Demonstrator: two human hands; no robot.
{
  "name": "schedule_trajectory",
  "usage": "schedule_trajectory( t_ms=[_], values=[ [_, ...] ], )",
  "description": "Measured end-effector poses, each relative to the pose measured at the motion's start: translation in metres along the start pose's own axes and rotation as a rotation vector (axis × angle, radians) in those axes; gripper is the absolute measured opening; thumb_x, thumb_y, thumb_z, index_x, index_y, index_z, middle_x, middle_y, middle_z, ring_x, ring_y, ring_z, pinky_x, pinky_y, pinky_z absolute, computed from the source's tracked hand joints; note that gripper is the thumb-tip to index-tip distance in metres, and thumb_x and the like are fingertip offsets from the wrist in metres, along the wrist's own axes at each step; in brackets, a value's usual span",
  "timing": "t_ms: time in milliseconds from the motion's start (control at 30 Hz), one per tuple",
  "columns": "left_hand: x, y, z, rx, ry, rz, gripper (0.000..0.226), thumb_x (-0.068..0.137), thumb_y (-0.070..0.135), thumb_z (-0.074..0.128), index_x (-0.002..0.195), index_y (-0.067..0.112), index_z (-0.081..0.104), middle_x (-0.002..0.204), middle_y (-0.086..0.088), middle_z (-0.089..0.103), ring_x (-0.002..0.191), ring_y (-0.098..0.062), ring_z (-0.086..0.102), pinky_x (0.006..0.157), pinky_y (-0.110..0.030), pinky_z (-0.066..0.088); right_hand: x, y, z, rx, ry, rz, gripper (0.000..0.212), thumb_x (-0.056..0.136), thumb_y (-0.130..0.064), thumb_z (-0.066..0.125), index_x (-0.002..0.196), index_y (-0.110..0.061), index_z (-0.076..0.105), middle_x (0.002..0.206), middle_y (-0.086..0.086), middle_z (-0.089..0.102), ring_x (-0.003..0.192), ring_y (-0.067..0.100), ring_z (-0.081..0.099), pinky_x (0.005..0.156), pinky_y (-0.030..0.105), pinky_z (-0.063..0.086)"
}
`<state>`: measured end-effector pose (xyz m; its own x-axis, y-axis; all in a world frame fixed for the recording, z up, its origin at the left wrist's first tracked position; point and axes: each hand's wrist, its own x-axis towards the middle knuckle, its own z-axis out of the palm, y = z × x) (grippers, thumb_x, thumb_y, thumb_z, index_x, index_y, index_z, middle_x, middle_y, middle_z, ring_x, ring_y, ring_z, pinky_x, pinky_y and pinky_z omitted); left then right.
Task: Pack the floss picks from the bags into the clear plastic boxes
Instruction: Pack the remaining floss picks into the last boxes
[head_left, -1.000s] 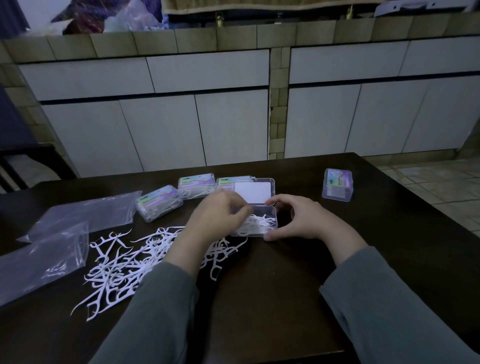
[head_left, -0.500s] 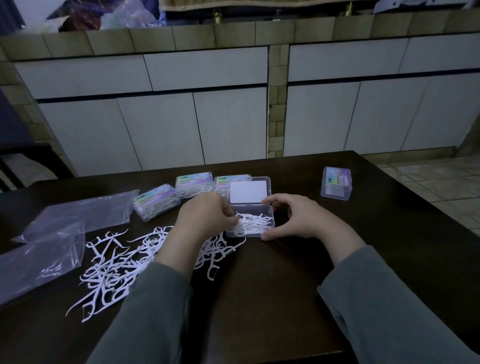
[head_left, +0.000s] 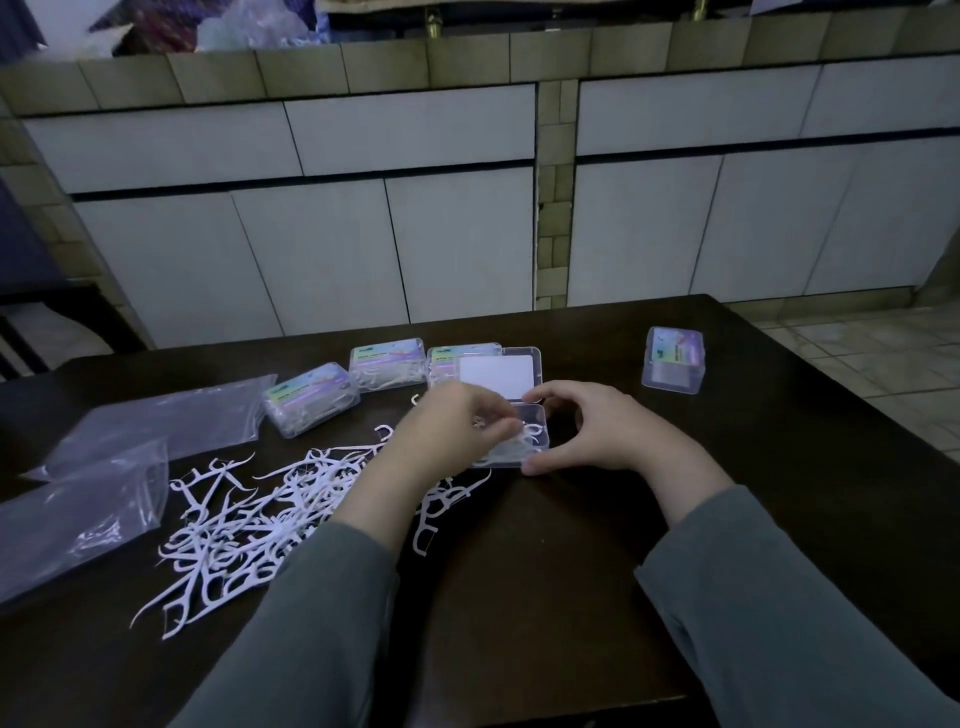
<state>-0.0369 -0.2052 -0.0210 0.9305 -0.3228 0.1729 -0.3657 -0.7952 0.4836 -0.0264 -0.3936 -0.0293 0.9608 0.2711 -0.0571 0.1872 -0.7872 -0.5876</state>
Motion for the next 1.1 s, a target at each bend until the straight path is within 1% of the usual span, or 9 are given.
schedule_trajectory(
  t_ms=[67,200,267,367,467,633,767,967,1100],
  values=[
    [0.002,-0.003,0.002,0.067,-0.03,0.016,0.022,0.094,0.035,0.058,0.108,0.025,0.072,0.104,0.005,0.069,0.087,-0.006,0.056,0.075,-0.023,0.043,-0.001,0.0,0.0,0.002,0.003,0.0,0.077,0.065,-0.05,0.083,0.132,-0.043,0.046,0.123,-0.014,0.053,0.12,0.015,0.046,0.105,0.047,0.039],
    [0.002,-0.008,-0.002,0.191,0.103,0.054,0.023,0.095,0.031,0.054,0.108,0.025,0.072,0.108,0.008,0.065,0.101,-0.012,0.052,0.089,-0.028,0.043,-0.001,0.001,0.001,0.004,0.006,-0.001,0.077,0.066,-0.051,0.082,0.133,-0.043,0.045,0.125,-0.014,0.054,0.119,0.014,0.047,0.106,0.049,0.038],
    [0.003,-0.011,0.0,0.195,0.086,0.035,0.024,0.094,0.035,0.055,0.104,0.025,0.074,0.104,0.006,0.068,0.095,-0.011,0.055,0.084,-0.032,0.049,-0.001,0.0,0.001,-0.015,0.019,0.007,0.077,0.069,-0.051,0.081,0.135,-0.042,0.043,0.128,-0.013,0.053,0.12,0.014,0.047,0.108,0.05,0.035],
    [0.004,-0.016,0.003,0.123,0.065,0.025,0.031,0.094,0.042,0.055,0.098,0.02,0.076,0.093,0.002,0.069,0.082,-0.008,0.058,0.074,-0.035,0.052,-0.001,-0.001,0.002,-0.041,0.042,0.025,0.077,0.072,-0.051,0.079,0.138,-0.04,0.041,0.132,-0.011,0.052,0.125,0.015,0.045,0.11,0.049,0.034],
    [0.002,-0.018,0.001,0.062,0.076,0.066,0.03,0.094,0.043,0.055,0.103,0.023,0.075,0.093,0.008,0.068,0.081,-0.002,0.054,0.069,-0.022,0.043,-0.003,-0.002,0.004,-0.12,0.071,0.015,0.079,0.073,-0.055,0.075,0.141,-0.04,0.038,0.137,-0.008,0.048,0.129,0.016,0.041,0.11,0.046,0.032],
    [-0.008,-0.03,-0.008,-0.089,0.187,-0.018,0.023,0.093,0.04,0.056,0.102,0.026,0.072,0.096,0.014,0.064,0.088,0.001,0.055,0.075,-0.024,0.047,-0.011,-0.012,0.011,-0.302,0.223,-0.033,0.089,0.067,-0.068,0.071,0.143,-0.044,0.032,0.14,-0.005,0.032,0.128,0.016,0.028,0.104,0.038,0.031],
    [-0.02,-0.047,-0.022,-0.151,0.227,-0.113,0.021,0.093,0.041,0.057,0.103,0.028,0.071,0.098,0.012,0.066,0.085,-0.002,0.059,0.074,-0.025,0.048,-0.027,-0.038,0.024,-0.304,0.223,-0.233,0.071,0.072,-0.066,0.068,0.135,-0.047,0.043,0.127,-0.013,0.036,0.116,0.009,0.029,0.097,0.031,0.029],
    [-0.045,-0.078,-0.041,-0.065,0.148,-0.219,0.031,0.088,0.024,0.064,0.117,0.036,0.061,0.117,0.01,0.056,0.106,-0.006,0.053,0.092,-0.028,0.045,-0.02,-0.064,0.042,-0.502,0.144,-0.378,0.044,0.087,-0.049,0.056,0.13,-0.038,0.055,0.13,-0.01,0.051,0.12,0.013,0.037,0.102,0.04,0.025],
    [-0.061,-0.093,-0.051,-0.041,0.028,-0.232,0.056,0.074,0.058,0.07,0.123,0.03,0.062,0.127,0.01,0.05,0.113,-0.007,0.051,0.098,-0.031,0.045,-0.004,-0.082,0.045,-0.582,0.191,-0.383,0.041,0.092,-0.041,0.049,0.131,-0.028,0.057,0.129,-0.004,0.054,0.118,0.017,0.039,0.098,0.043,0.025]
  ],
)
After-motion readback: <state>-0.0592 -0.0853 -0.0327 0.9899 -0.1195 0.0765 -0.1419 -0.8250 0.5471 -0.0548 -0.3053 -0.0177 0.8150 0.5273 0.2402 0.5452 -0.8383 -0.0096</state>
